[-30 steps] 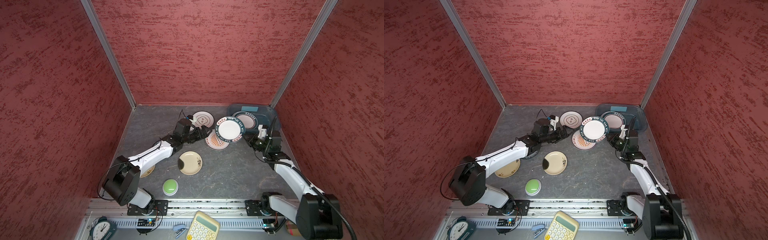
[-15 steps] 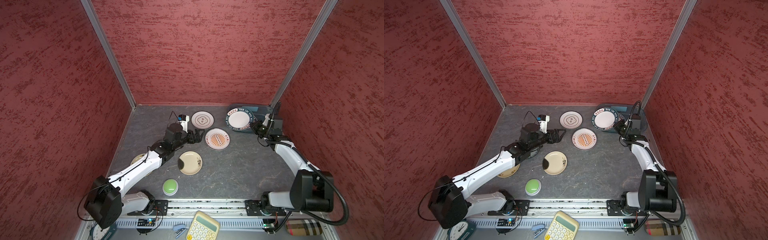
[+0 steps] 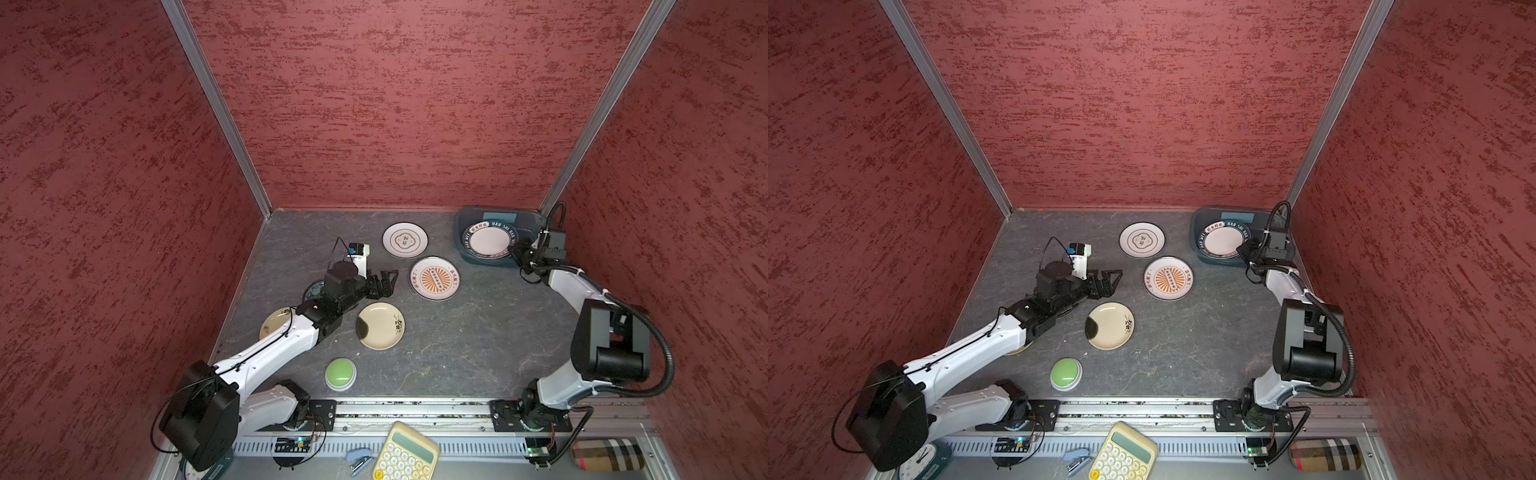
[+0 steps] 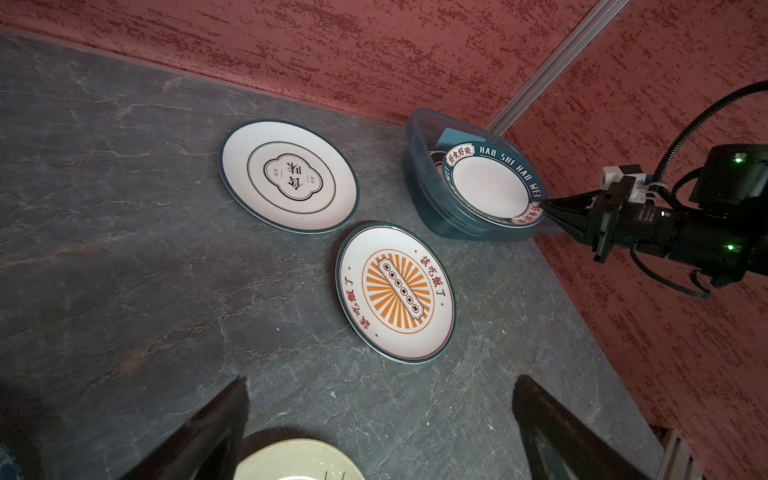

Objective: Place the plates into the plastic bin on the countertop
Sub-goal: 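Carry the plate over the bin with the right gripper while the left draws back, then lower the held plate into the bin and open the right gripper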

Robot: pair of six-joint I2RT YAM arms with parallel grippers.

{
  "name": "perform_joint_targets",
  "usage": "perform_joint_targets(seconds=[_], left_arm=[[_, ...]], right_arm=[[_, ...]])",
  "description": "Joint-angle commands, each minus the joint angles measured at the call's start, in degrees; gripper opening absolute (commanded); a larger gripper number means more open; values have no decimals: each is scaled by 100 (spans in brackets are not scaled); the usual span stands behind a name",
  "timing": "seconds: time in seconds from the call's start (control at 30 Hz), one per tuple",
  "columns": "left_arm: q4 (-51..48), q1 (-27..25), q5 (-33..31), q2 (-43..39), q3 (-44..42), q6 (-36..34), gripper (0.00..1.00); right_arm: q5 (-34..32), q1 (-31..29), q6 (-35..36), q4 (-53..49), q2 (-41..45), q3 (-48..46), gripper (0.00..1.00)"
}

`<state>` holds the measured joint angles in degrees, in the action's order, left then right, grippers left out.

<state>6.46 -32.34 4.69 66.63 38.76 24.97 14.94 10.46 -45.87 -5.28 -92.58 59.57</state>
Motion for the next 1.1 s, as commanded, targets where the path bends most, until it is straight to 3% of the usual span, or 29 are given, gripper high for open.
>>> perform_joint_targets(seconds=[0.0,0.57,1.07], left_arm=[[432,36,237,-58,-76,-122,99],[435,177,462,105,-53,70,99],[330,185,490,183,23,106,100]], right_arm=[[-235,86,-69,414,-174,350,0],[397,131,-39,235,-1618,1254,0],[20,153,-24,-62,-1490,1241,0]])
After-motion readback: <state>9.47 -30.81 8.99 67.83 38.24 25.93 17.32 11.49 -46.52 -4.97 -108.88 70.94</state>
